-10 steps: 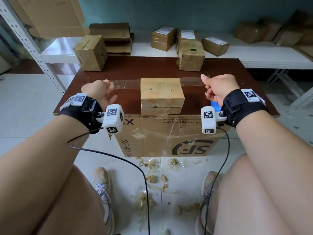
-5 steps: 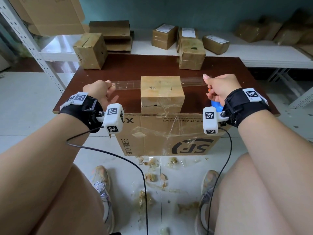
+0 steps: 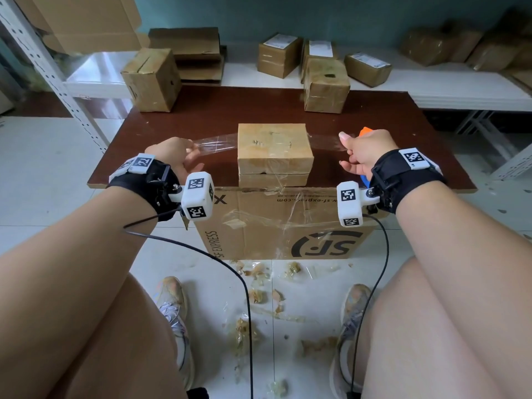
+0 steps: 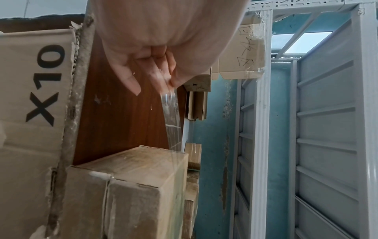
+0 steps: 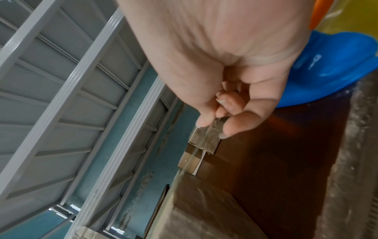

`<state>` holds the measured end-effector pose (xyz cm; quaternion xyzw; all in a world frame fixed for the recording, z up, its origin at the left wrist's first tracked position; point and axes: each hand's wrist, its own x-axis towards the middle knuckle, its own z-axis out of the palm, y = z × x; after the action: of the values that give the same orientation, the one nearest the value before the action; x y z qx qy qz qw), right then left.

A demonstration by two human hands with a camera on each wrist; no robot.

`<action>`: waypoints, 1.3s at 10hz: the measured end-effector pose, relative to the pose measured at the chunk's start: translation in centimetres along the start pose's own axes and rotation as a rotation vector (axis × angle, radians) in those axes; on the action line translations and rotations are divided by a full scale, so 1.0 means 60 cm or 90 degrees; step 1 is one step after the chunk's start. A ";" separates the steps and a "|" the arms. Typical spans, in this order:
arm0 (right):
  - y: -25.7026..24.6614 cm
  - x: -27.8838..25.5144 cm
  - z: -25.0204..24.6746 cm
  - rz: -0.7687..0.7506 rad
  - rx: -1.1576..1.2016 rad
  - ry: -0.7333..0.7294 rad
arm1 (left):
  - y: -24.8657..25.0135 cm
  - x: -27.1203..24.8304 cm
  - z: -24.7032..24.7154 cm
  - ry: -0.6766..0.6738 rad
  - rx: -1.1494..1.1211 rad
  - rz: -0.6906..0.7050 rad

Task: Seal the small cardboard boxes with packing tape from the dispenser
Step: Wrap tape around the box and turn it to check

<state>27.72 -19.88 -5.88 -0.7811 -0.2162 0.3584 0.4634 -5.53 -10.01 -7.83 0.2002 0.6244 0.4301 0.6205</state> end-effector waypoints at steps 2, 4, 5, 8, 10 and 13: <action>0.010 0.002 0.024 0.043 -0.036 0.001 | -0.015 -0.009 0.012 0.029 0.042 0.045; 0.025 0.000 0.051 0.034 -0.112 0.024 | -0.039 -0.007 0.027 -0.016 0.062 0.028; 0.030 -0.003 0.066 0.037 -0.144 0.042 | -0.053 0.001 0.030 -0.041 0.117 0.063; 0.034 -0.026 0.089 -0.020 -0.331 0.022 | -0.071 -0.012 0.057 0.059 0.271 0.167; 0.041 -0.041 0.096 -0.094 -0.435 0.034 | -0.103 -0.029 0.089 0.095 0.319 0.276; 0.034 -0.051 0.089 -0.108 -0.504 0.002 | -0.102 -0.028 0.094 0.081 0.400 0.312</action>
<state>21.69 -19.88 -8.24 -0.8792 -0.4001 0.2069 0.1552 1.80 -13.09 -10.83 0.4960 0.6964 0.3651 0.3684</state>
